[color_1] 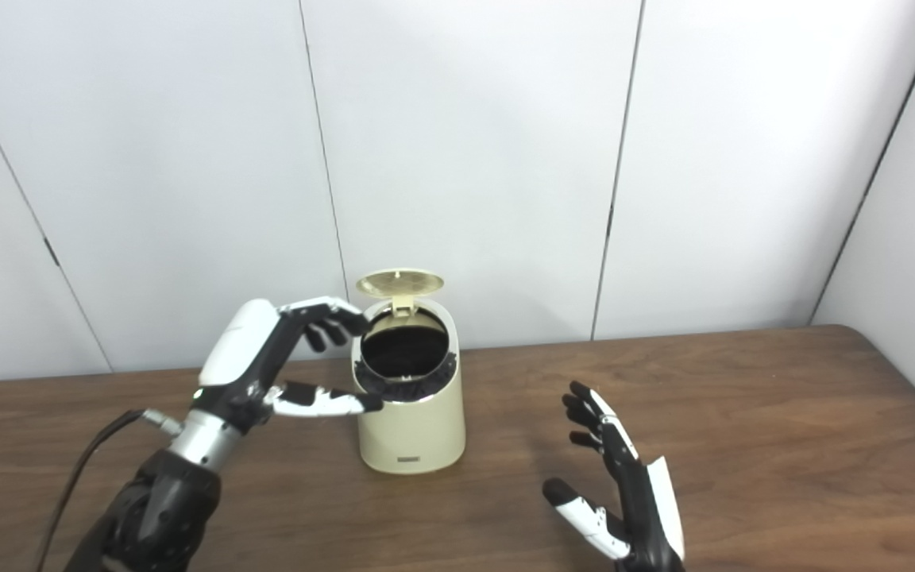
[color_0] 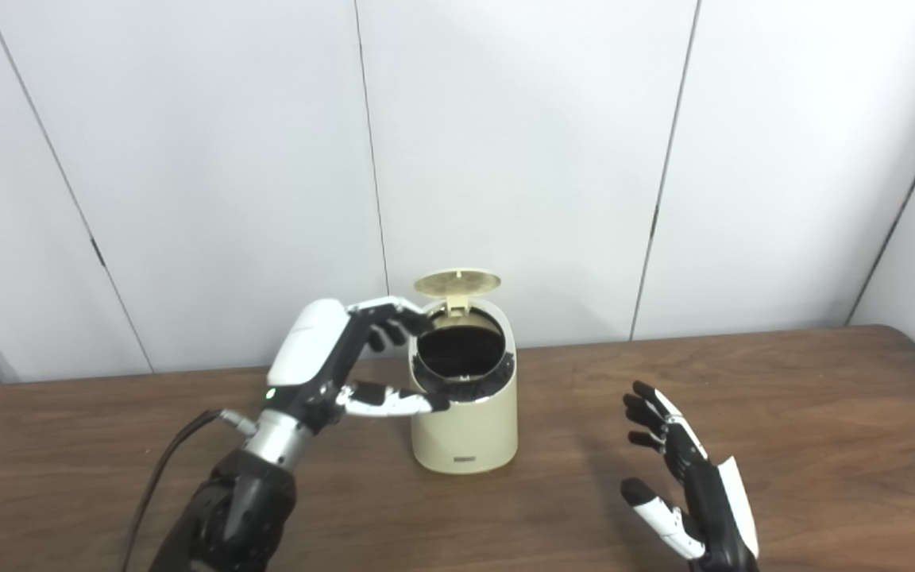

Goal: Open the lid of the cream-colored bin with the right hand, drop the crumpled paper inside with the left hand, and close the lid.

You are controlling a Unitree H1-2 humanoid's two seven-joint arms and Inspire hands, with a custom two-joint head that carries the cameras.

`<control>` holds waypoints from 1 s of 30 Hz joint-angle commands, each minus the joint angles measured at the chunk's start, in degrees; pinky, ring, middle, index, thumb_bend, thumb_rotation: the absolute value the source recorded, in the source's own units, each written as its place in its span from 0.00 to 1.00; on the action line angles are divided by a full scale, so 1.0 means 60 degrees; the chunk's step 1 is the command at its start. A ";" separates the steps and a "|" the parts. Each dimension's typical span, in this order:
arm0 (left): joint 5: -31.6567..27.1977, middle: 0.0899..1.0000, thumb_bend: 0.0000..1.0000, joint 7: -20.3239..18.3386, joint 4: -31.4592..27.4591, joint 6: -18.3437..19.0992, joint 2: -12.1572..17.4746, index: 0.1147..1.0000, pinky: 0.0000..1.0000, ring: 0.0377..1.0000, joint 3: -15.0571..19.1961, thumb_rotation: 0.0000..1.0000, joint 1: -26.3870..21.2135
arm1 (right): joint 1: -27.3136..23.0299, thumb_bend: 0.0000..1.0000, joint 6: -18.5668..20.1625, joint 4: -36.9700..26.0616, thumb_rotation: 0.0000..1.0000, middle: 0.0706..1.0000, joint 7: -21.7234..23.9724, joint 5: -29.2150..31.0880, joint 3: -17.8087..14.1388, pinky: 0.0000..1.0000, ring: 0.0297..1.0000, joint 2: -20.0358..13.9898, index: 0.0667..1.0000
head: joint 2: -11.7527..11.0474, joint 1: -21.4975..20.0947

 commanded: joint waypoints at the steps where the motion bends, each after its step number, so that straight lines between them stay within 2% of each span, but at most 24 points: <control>1: -0.0163 0.58 1.00 0.0010 -0.0522 -0.0107 0.0206 0.56 0.48 0.55 0.0213 0.31 -0.0174 | 0.0117 0.88 -0.0142 0.0304 0.84 0.83 0.0010 0.0014 0.0113 0.74 0.82 0.0234 0.87 | 0.0014 -0.0002; 6: -0.0209 0.58 1.00 -0.0025 -0.0956 -0.0074 0.0457 0.57 0.48 0.56 0.0541 0.31 0.0270 | 0.0112 0.88 -0.0143 0.0322 0.83 0.83 -0.0010 -0.0017 0.0087 0.74 0.82 0.0219 0.86 | 0.0011 0.0020; 13: -0.1179 0.58 1.00 -0.0009 -0.1340 -0.0145 0.0520 0.56 0.48 0.55 0.1380 0.29 0.1100 | 0.0126 0.90 -0.0068 0.0266 0.85 0.83 0.0012 -0.0048 0.0044 0.75 0.82 0.0161 0.86 | 0.0023 0.0113; 17: -0.2336 0.63 0.94 -0.0055 -0.1216 -0.0521 0.0493 0.60 0.55 0.62 0.1908 0.36 0.1644 | 0.0130 0.88 -0.0104 0.0287 0.84 0.83 0.0063 0.0085 -0.0004 0.77 0.83 0.0099 0.86 | 0.0025 0.0215; 23: -0.3855 0.78 0.90 -0.0283 -0.0803 -0.1344 0.0621 0.74 0.67 0.77 0.2428 0.49 0.2565 | 0.0130 0.87 -0.0177 0.0347 0.84 0.83 0.0097 0.0169 -0.0106 0.77 0.84 -0.0001 0.87 | 0.0050 0.0321; 27: -0.4439 0.81 0.89 -0.0334 -0.0910 -0.1429 0.0498 0.77 0.74 0.81 0.2602 0.52 0.3054 | 0.0138 0.85 -0.0182 0.0353 0.86 0.83 0.0058 0.0069 -0.0172 0.78 0.84 -0.0084 0.87 | 0.0076 0.0408; 30: -0.4478 0.82 0.88 -0.0255 -0.1079 -0.1417 0.0402 0.78 0.75 0.81 0.2699 0.56 0.3363 | 0.0139 0.84 -0.0244 0.0363 0.85 0.83 0.0097 0.0155 -0.0216 0.79 0.85 -0.0137 0.87 | 0.0087 0.0467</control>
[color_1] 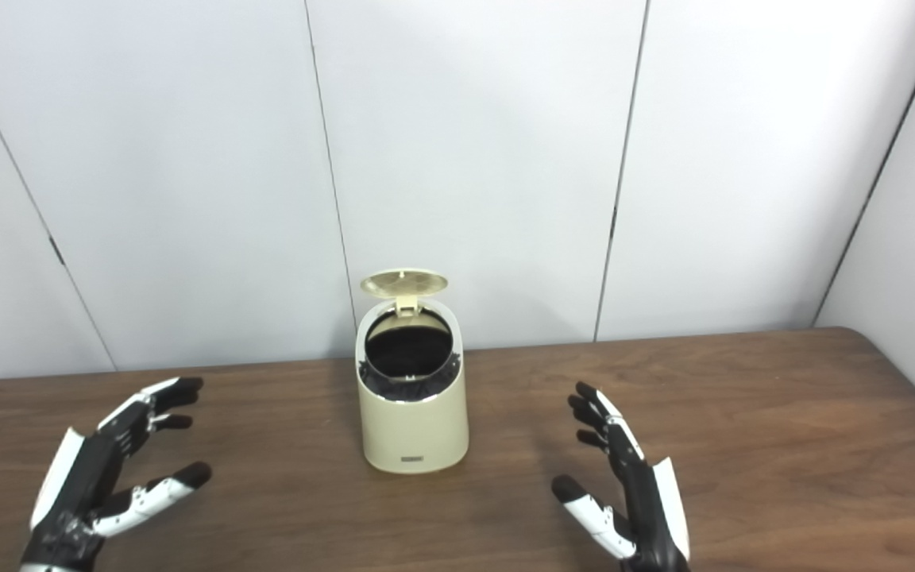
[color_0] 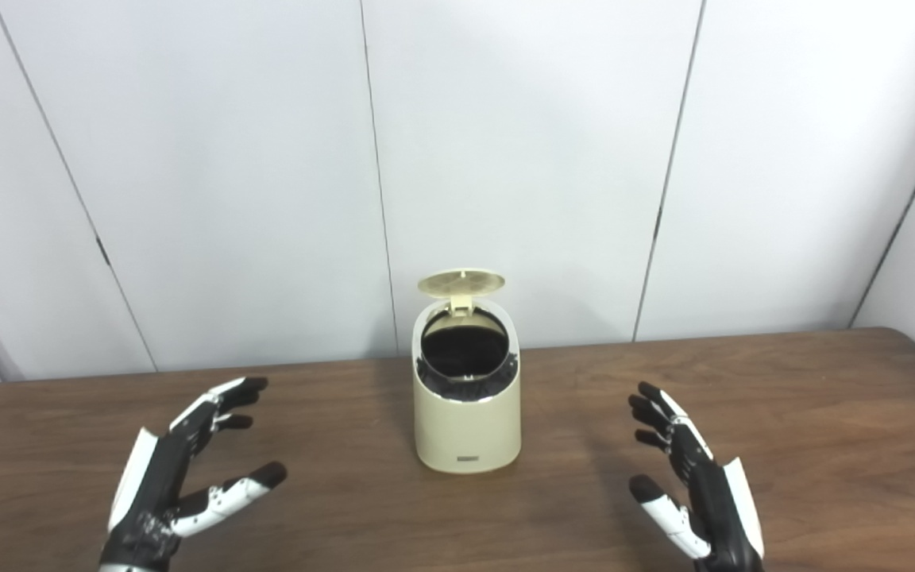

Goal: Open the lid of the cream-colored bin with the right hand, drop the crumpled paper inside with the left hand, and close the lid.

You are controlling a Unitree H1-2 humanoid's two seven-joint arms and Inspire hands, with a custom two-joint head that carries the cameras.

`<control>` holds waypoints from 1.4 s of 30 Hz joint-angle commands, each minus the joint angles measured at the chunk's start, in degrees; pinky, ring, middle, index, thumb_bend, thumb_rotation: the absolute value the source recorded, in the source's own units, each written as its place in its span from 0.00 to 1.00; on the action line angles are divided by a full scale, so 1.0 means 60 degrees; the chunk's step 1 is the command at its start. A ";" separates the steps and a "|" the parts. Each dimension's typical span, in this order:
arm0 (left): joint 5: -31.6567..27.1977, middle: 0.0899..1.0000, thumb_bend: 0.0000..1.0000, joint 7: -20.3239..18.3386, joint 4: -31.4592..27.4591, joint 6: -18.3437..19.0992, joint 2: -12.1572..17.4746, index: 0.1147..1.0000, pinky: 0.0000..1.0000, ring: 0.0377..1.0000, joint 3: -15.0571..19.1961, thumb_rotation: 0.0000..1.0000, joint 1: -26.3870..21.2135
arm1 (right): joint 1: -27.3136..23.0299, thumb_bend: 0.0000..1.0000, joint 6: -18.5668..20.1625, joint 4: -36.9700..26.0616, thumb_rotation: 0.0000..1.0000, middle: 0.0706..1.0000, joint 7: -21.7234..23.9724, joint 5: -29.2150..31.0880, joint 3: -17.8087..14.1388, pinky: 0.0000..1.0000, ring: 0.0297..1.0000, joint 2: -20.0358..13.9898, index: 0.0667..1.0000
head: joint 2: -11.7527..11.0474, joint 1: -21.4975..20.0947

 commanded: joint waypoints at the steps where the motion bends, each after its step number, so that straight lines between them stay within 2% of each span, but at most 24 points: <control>1: -0.0203 0.82 0.88 0.0110 -0.0351 -0.0327 0.0005 0.78 0.75 0.81 0.0142 0.56 -0.0031 | 0.0138 0.84 -0.0284 0.0342 0.84 0.83 0.0042 0.0040 -0.0026 0.79 0.85 -0.0067 0.87 | 0.0030 0.0010; 7: -0.0558 0.82 0.84 0.0070 -0.0228 -0.0457 -0.0175 0.78 0.77 0.82 0.0298 0.55 0.0391 | 0.0149 0.82 -0.0243 0.0298 0.85 0.83 0.0056 0.0005 -0.0038 0.77 0.84 -0.0136 0.87 | 0.0087 0.0015; 10: -0.0624 0.82 0.85 0.0082 -0.0130 -0.0556 -0.0230 0.77 0.75 0.81 0.0328 0.57 0.0502 | 0.0160 0.83 -0.0189 0.0266 0.85 0.83 0.0085 0.0095 -0.0055 0.78 0.85 -0.0123 0.87 | 0.0106 0.0014; 15: -0.0640 0.82 0.86 0.0113 0.0042 -0.0607 -0.0351 0.77 0.77 0.83 0.0336 0.58 0.0636 | 0.0176 0.83 -0.0195 0.0233 0.84 0.83 0.0106 0.0101 -0.0069 0.80 0.85 -0.0123 0.87 | 0.0126 -0.0030; 22: -0.0598 0.82 0.85 0.0121 0.0511 -0.0927 -0.0580 0.77 0.78 0.82 0.0294 0.57 0.0663 | 0.0215 0.84 -0.0131 0.0168 0.85 0.83 0.0152 0.0116 -0.0112 0.80 0.85 -0.0142 0.87 | 0.0187 -0.0063; 34: -0.0668 0.82 0.86 0.0104 0.0770 -0.0984 -0.0752 0.78 0.79 0.84 0.0296 0.54 0.0700 | 0.0208 0.84 -0.0121 0.0173 0.86 0.84 0.0221 0.0128 -0.0214 0.82 0.86 -0.0167 0.87 | 0.0212 -0.0052; 42: -0.0575 0.83 0.84 0.0128 0.0764 -0.1017 -0.0808 0.78 0.79 0.84 0.0253 0.53 0.0708 | 0.0203 0.86 -0.0004 -0.0012 0.88 0.83 0.0261 0.0326 -0.0373 0.83 0.86 -0.0150 0.88 | 0.0240 -0.0080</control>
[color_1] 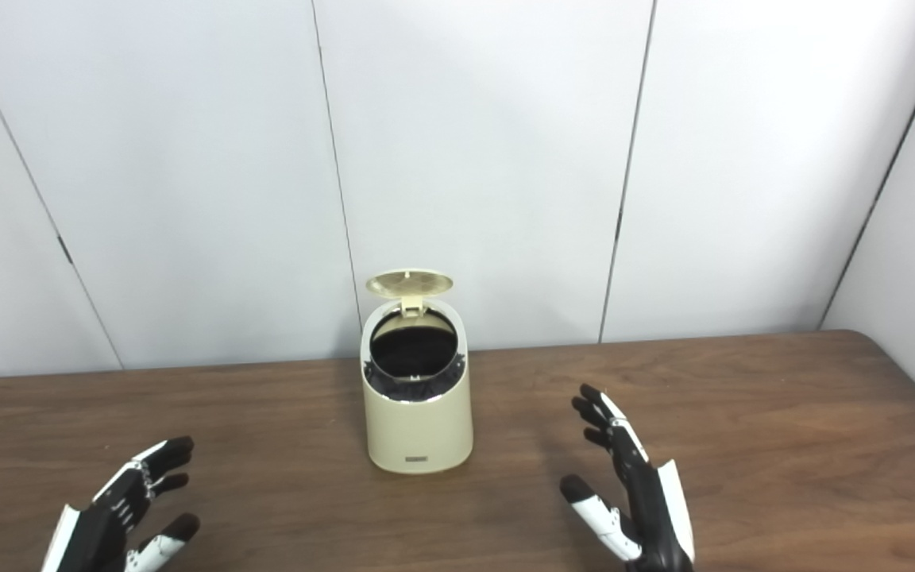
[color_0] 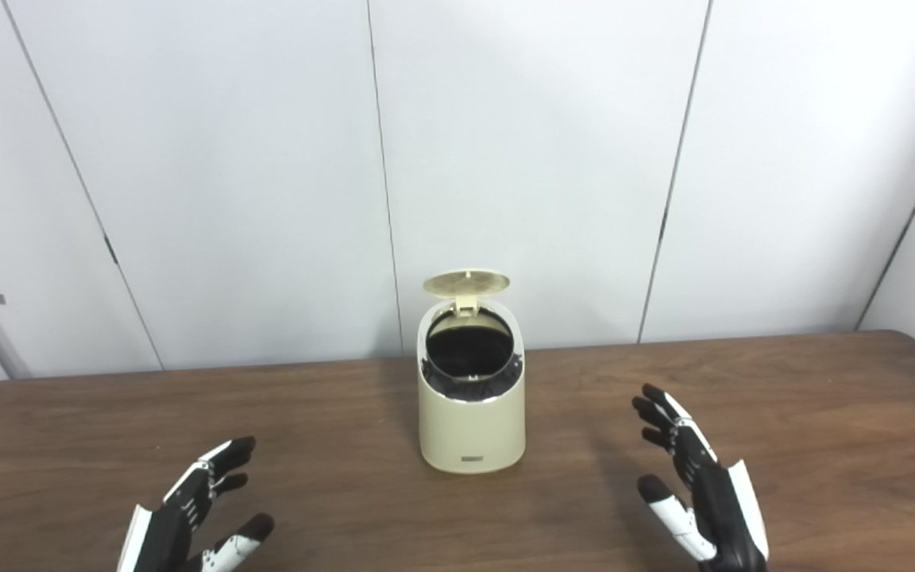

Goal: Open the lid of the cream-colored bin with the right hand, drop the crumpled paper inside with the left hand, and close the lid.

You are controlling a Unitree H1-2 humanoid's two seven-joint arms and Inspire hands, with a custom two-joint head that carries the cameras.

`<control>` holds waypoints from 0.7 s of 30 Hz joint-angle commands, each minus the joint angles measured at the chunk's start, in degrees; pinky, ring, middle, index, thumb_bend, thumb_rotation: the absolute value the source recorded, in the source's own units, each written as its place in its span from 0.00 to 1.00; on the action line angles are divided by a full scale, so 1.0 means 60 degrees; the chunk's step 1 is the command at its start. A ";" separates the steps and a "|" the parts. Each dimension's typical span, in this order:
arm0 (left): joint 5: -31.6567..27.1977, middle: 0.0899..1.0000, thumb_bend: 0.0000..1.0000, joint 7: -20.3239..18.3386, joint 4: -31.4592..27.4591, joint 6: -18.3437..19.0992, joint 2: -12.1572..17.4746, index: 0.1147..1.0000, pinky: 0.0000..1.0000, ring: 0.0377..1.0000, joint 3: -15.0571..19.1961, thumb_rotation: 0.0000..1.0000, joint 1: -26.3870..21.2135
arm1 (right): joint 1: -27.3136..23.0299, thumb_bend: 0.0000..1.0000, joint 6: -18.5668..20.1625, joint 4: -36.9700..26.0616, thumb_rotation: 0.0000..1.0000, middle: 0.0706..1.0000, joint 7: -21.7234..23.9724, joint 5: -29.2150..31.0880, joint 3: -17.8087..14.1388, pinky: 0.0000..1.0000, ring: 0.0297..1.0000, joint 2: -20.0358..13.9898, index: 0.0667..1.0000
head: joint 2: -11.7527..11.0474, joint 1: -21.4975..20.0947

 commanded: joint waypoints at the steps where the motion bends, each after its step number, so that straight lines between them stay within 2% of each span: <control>1: -0.0040 0.83 0.84 0.0100 0.0002 -0.0301 -0.0008 0.78 0.79 0.84 0.0004 0.53 -0.0163 | 0.0138 0.86 -0.0017 0.0008 0.88 0.84 0.0016 0.0061 -0.0150 0.83 0.87 -0.0137 0.88 | 0.0013 -0.0011; 11: 0.0004 0.82 0.84 0.0106 -0.0020 -0.0306 -0.0038 0.78 0.79 0.83 -0.0007 0.53 -0.0152 | -0.0206 0.87 -0.0096 -0.0002 0.84 0.86 0.0207 0.0660 -0.0474 0.88 0.89 -0.0390 0.90 | 0.0029 -0.0048; 15: 0.0058 0.82 0.84 0.0133 -0.0012 -0.0294 -0.0059 0.77 0.79 0.84 -0.0013 0.53 -0.0153 | -0.0617 0.85 -0.0390 0.0389 0.84 0.87 0.0214 0.0684 -0.0613 0.90 0.90 -0.0714 0.91 | 0.0007 -0.0033; 18: 0.0062 0.82 0.85 0.0143 0.0011 -0.0297 -0.0073 0.77 0.78 0.84 -0.0009 0.54 -0.0160 | -0.0992 0.85 -0.0391 0.0536 0.85 0.87 0.0245 0.0783 -0.0684 0.92 0.90 -0.0880 0.91 | -0.0007 -0.0037; 21: 0.0121 0.82 0.86 0.0165 0.0031 -0.0318 -0.0073 0.77 0.79 0.84 -0.0024 0.55 -0.0168 | -0.1353 0.85 -0.0179 0.0403 0.85 0.86 0.0278 0.0658 -0.0691 0.89 0.89 -0.0994 0.90 | -0.0023 -0.0035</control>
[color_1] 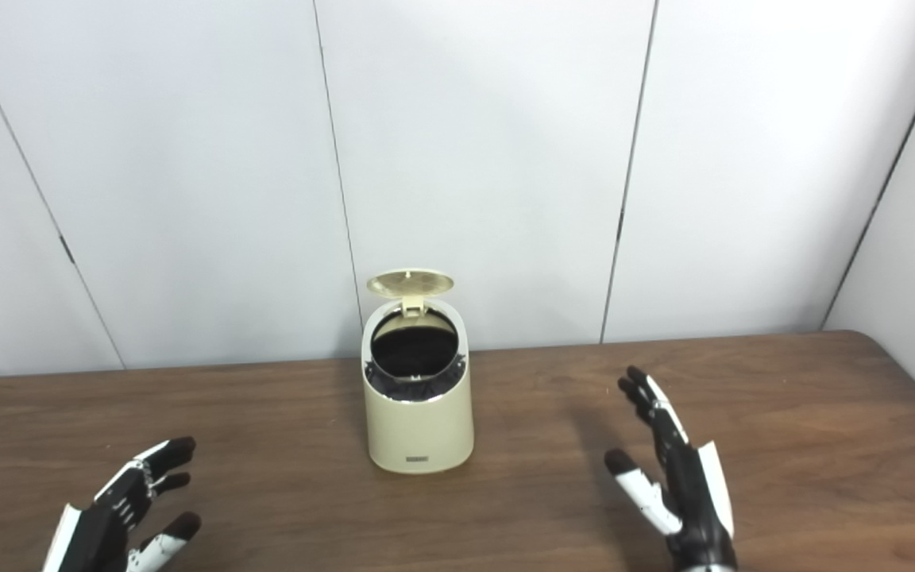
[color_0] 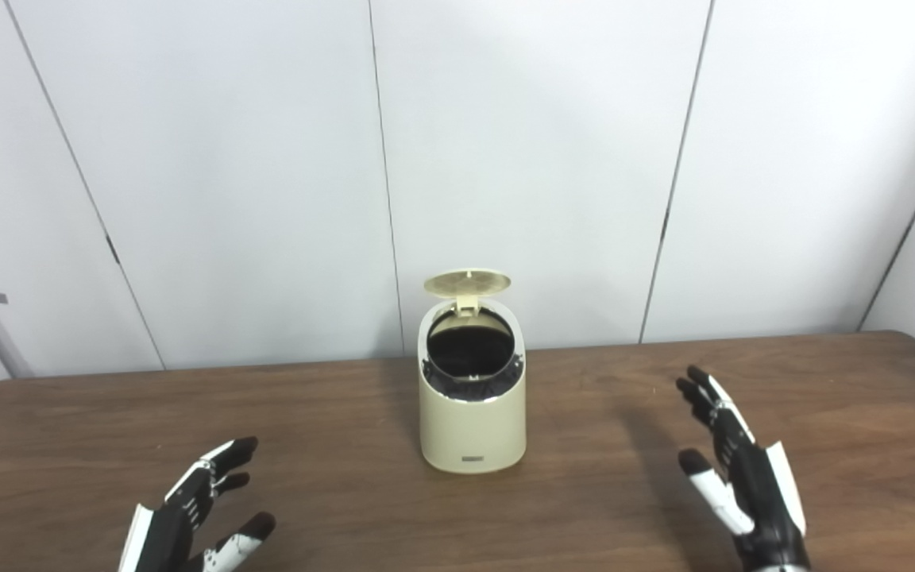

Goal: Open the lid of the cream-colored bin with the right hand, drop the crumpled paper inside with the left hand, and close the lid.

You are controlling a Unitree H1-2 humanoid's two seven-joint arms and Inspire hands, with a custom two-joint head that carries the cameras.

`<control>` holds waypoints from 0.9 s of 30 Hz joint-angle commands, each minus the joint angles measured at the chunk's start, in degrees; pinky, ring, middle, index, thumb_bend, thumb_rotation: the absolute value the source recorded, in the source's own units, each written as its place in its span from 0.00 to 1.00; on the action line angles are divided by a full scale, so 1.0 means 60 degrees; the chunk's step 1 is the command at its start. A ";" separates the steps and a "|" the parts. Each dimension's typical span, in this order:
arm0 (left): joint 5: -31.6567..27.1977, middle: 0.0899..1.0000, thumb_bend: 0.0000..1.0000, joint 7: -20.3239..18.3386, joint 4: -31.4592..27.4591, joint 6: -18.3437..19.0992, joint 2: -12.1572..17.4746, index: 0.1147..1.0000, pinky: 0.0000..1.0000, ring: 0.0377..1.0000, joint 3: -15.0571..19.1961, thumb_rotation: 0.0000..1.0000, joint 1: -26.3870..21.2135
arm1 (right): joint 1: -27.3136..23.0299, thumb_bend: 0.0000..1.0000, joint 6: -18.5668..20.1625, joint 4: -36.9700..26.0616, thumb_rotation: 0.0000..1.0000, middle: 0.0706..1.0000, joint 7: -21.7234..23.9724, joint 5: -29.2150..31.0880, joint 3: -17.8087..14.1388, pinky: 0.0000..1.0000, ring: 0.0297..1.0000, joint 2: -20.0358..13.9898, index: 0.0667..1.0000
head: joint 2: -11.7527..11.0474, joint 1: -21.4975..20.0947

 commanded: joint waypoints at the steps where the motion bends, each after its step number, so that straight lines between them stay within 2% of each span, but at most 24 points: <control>1: 0.0086 0.83 0.86 0.0131 0.0034 -0.0292 -0.0030 0.77 0.79 0.84 -0.0030 0.55 -0.0167 | -0.0565 0.87 -0.0038 -0.0445 0.86 0.85 0.0017 -0.0140 -0.0044 0.87 0.89 -0.0114 0.90 | 0.0005 -0.0004; 13: 0.0158 0.82 0.85 0.0167 -0.0063 -0.0278 -0.0104 0.77 0.78 0.84 -0.0098 0.54 -0.0166 | -0.1712 0.78 0.2614 -0.1881 0.83 0.86 0.0512 -0.0459 0.0062 0.85 0.88 -0.0217 0.89 | -0.0007 0.0067; 20: 0.0261 0.81 0.85 0.0210 0.0029 -0.0358 -0.0134 0.76 0.78 0.83 -0.0108 0.54 -0.0205 | -0.2436 0.79 0.3759 -0.2082 0.86 0.86 0.0863 -0.0718 0.0180 0.85 0.88 -0.0357 0.87 | -0.0042 0.0075; 22: 0.0250 0.82 0.85 0.0207 0.0068 -0.0372 -0.0141 0.77 0.78 0.84 -0.0104 0.54 -0.0218 | -0.2658 0.77 0.4246 -0.2127 0.85 0.85 0.1045 -0.0619 0.0182 0.84 0.87 -0.0353 0.87 | -0.0047 0.0073; 25: 0.0360 0.81 0.84 0.0241 0.0117 -0.0443 -0.0130 0.77 0.77 0.83 -0.0102 0.54 -0.0232 | -0.2977 0.77 0.4990 -0.2191 0.85 0.85 0.1296 -0.0518 0.0250 0.90 0.88 -0.0363 0.89 | -0.0048 0.0080; 27: 0.0400 0.81 0.85 0.0263 0.0147 -0.0470 -0.0134 0.76 0.77 0.82 -0.0099 0.54 -0.0235 | -0.3221 0.77 0.5373 -0.2147 0.86 0.84 0.1337 -0.0657 0.0349 0.88 0.87 -0.0377 0.88 | -0.0051 0.0089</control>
